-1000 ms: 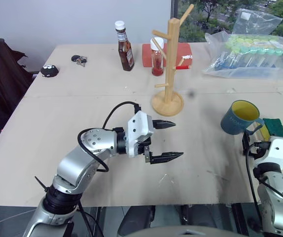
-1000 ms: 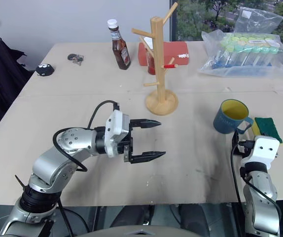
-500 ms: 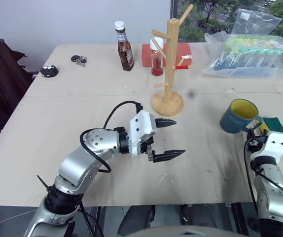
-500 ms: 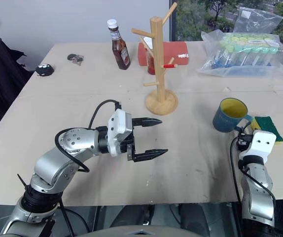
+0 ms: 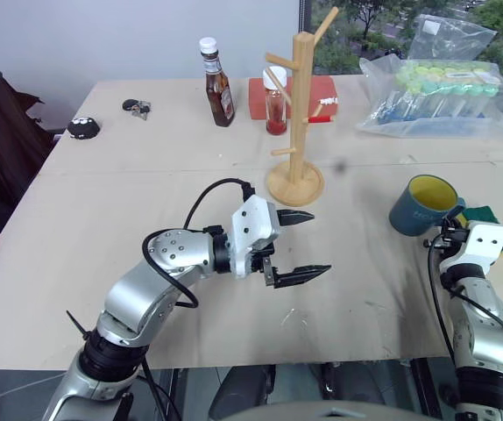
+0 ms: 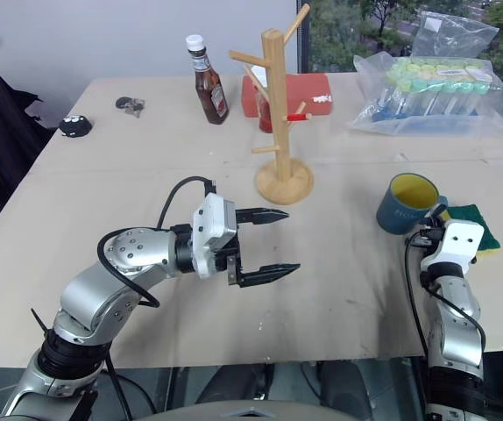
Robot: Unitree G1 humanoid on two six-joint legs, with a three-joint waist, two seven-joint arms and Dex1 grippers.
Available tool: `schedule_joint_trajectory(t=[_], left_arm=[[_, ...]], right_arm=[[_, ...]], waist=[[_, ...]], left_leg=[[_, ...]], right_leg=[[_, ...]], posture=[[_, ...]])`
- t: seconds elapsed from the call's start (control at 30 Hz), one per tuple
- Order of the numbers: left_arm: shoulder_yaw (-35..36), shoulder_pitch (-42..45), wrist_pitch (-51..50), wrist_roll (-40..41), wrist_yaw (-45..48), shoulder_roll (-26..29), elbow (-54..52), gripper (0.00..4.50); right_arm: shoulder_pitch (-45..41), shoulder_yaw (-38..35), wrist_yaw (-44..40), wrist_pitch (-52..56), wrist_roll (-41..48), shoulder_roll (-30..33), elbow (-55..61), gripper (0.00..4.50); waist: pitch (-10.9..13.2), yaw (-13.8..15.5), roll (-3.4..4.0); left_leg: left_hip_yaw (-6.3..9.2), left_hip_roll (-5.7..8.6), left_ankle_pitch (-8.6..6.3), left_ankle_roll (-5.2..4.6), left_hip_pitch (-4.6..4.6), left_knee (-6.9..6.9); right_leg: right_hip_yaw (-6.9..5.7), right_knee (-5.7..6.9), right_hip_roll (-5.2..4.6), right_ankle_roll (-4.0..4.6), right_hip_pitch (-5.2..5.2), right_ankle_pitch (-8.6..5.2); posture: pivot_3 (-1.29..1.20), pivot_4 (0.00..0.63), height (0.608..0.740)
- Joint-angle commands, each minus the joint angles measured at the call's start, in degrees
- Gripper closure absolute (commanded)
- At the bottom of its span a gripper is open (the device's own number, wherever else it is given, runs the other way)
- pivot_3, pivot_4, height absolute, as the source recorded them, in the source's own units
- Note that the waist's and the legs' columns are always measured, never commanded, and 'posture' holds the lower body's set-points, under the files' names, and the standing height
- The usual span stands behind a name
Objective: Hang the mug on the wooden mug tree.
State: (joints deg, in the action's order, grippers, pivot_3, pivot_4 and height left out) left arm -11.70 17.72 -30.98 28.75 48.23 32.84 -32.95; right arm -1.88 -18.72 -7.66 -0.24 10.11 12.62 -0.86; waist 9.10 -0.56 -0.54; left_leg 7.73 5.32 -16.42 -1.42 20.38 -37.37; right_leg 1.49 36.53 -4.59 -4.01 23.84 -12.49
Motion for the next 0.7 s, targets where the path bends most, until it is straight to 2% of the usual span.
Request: schedule_joint_trajectory(t=[0.03, 0.07, 0.17, 0.23, 0.7], left_arm=[[1.0, 0.0, 1.0, -0.2, -0.5, 0.1, -1.9, 0.0], [1.0, 0.0, 1.1, -0.3, -0.6, 0.1, -1.8, 0.0], [0.9, 0.1, 1.4, -0.5, -0.7, 0.0, -1.6, 0.0], [0.9, 0.0, 1.5, -0.6, -0.8, 0.0, -1.6, 0.0], [1.1, -0.2, 1.6, -0.6, -1.1, 0.3, -2.1, 0.0]], right_arm=[[-1.1, -0.5, -2.0, -0.2, 1.4, 1.9, 0.1, 4.42], [-1.1, -0.4, -2.7, 0.4, 1.8, 2.3, -0.1, 4.42], [-1.4, -0.3, -2.9, 0.2, 1.6, 2.7, -0.8, 3.68], [-1.7, -0.3, -3.1, 0.1, 1.8, 2.7, -1.2, 2.75], [-7.1, -0.5, -7.7, -2.2, 3.0, 6.3, -9.8, 2.75]], waist=[[0.0, -0.1, 0.0], [0.0, -0.1, 0.0], [0.0, -0.1, 0.0], [0.0, -0.1, 0.0], [0.0, -0.2, 0.0]], left_leg=[[-0.01, 0.0, 0.0, 0.0, 0.0, 0.0], [-0.01, 0.0, 0.0, 0.0, 0.0, 0.0], [-0.01, 0.0, 0.0, 0.0, 0.0, 0.0], [0.0, 0.0, 0.0, 0.0, -0.01, 0.0], [-0.06, 0.0, 0.0, -0.01, -0.02, -0.01]], right_leg=[[0.0, 0.0, 0.0, 0.0, 0.0, 0.0], [0.01, 0.0, 0.0, 0.0, 0.0, 0.0], [0.01, 0.0, 0.0, 0.0, 0.0, 0.0], [0.01, 0.0, 0.01, 0.0, 0.0, 0.0], [0.05, 0.0, 0.01, 0.0, 0.0, 0.01]], posture=[[0.0, 0.15, 0.74], [0.0, 0.15, 0.74], [0.0, 0.15, 0.74], [0.0, 0.15, 0.74], [0.0, 0.15, 0.74]])
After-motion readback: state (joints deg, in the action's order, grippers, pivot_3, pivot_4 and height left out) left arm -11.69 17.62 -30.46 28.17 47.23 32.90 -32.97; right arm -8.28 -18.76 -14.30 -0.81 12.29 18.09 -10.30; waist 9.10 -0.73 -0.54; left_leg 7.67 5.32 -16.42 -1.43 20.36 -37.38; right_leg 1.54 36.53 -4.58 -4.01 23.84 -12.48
